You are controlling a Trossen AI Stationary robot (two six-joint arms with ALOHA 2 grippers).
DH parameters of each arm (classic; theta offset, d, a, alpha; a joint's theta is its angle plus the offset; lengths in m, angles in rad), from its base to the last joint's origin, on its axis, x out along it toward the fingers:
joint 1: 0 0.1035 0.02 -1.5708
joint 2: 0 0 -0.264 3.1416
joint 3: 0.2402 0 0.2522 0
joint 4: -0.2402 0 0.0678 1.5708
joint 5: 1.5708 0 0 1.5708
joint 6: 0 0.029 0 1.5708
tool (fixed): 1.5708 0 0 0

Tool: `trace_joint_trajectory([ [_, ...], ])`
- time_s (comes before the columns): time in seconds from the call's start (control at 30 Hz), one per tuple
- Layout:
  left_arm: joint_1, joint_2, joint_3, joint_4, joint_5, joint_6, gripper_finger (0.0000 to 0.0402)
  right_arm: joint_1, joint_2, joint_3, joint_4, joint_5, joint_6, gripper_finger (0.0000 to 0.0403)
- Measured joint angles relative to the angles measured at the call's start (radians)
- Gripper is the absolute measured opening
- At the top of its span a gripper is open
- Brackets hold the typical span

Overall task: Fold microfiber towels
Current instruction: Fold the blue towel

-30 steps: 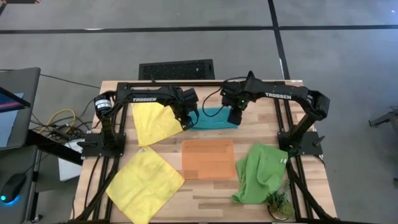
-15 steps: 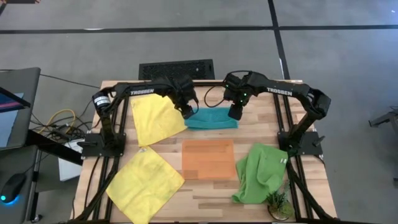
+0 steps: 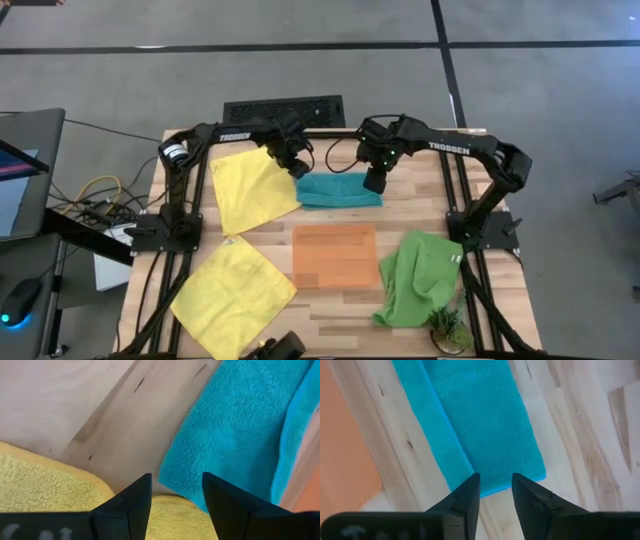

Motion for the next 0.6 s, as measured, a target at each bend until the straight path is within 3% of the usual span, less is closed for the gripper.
trace_joint_trajectory([
  [0.37,-0.003,0.029,0.002,0.043,0.01,-0.012,0.0167,0.002,-0.001,0.0,0.027,0.001,0.0,0.0132],
  [0.6,-0.014,0.095,0.006,0.039,0.084,-0.029,0.0166,0.002,-0.001,0.0,0.027,0.001,0.0,0.0131],
])
